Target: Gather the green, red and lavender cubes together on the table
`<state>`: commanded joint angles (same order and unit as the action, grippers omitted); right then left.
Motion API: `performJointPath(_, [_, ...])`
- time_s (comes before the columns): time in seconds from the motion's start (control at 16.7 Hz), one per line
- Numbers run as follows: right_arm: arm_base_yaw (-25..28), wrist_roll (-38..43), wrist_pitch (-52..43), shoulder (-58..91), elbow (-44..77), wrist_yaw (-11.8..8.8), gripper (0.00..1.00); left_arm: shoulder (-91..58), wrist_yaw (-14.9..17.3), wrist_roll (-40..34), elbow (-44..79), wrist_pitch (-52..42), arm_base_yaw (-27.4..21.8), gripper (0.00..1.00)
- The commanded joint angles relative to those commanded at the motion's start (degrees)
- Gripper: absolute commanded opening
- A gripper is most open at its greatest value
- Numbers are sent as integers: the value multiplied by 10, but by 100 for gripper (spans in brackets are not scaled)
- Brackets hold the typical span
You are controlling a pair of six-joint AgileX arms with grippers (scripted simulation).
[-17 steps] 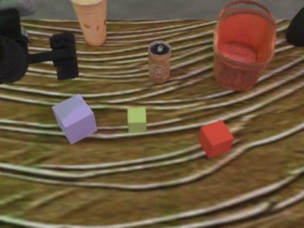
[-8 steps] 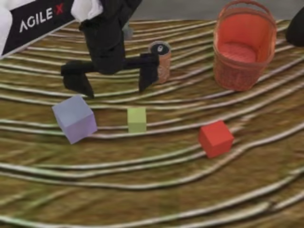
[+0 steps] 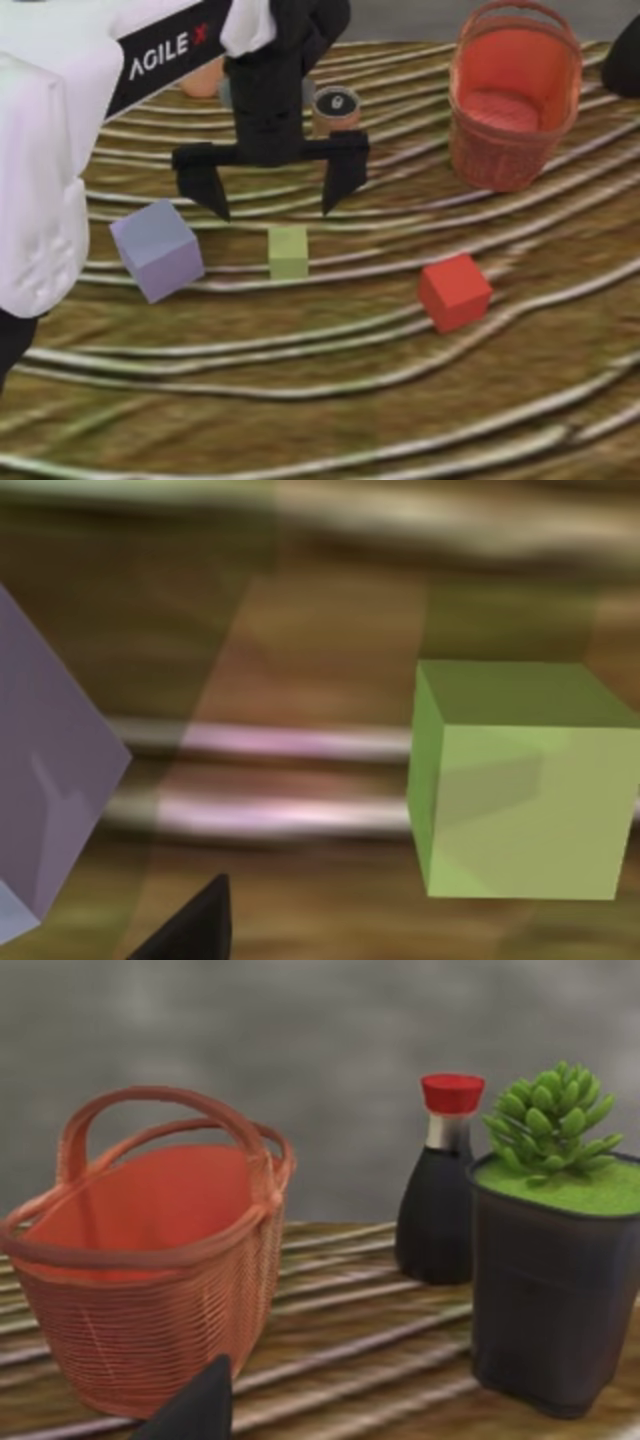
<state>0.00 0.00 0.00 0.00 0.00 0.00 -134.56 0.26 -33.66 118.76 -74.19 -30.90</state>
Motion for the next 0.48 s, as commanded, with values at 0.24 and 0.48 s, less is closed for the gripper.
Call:
performJointPath(0.24, [0, 0, 0, 0, 0, 0, 100, 1, 0, 1, -3, 3, 3, 100])
performJointPath(0.48, [0, 0, 0, 0, 0, 0, 100, -15, 0, 2, -53, 68, 2, 100])
